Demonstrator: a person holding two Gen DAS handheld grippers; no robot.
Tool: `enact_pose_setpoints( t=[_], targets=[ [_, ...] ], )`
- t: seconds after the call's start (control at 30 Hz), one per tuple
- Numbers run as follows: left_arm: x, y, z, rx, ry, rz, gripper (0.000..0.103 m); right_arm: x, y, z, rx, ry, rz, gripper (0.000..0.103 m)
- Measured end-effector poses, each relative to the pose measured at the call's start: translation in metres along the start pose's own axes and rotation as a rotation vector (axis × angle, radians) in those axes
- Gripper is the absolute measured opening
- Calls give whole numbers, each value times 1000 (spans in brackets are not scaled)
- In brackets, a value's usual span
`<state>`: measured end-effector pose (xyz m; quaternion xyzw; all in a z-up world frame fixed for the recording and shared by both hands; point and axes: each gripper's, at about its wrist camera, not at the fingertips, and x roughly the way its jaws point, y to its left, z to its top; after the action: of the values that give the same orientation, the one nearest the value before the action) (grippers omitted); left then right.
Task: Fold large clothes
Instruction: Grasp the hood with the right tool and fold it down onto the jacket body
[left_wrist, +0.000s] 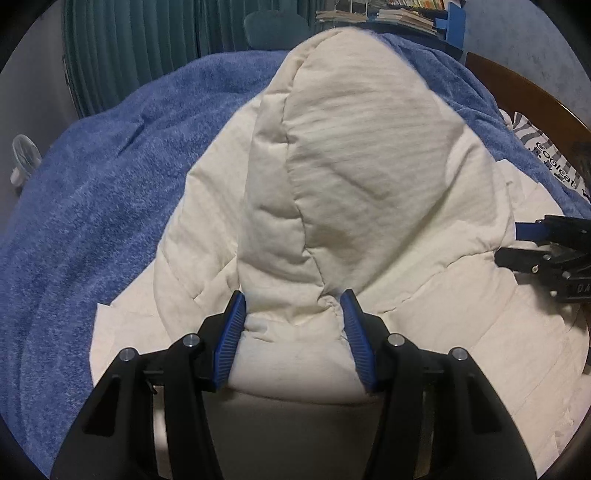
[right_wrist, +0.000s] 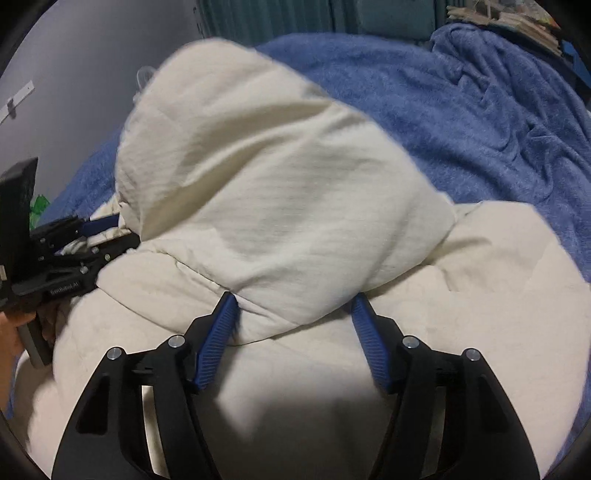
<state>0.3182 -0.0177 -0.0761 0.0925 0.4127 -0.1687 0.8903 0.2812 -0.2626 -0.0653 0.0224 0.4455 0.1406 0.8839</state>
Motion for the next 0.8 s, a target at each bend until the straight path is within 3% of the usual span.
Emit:
enact_pose_setpoints(
  t=[0.13,0.2,0.27,0.33,0.5,0.63,0.8],
  targets=[
    [-35,-1,-7,-27,-60,-42,54,-42,0,-8,26,-72,26,61],
    [-48,-8,-13,-2,-82,-54,63,-57,3,-15,5,-93,22,62],
    [-39,-15,-21,28,-50,0,63,-54,3,-24,-1,-60,4,62],
    [-27,-13,-25,-3,-26,-12,63,-33,-5,-29,17,-10,-7,62],
    [-45,-8,-24,-51,-29,-27,64,-50,4,-34,22,-34,-22,63],
    [-98,-11,-42,2,-21,-14,64,-120,11,-52,40,-105,-36,62],
    [-181,-8,-92,-2,18,-17,64,-207,12,-109,138,-133,-31,66]
  ],
)
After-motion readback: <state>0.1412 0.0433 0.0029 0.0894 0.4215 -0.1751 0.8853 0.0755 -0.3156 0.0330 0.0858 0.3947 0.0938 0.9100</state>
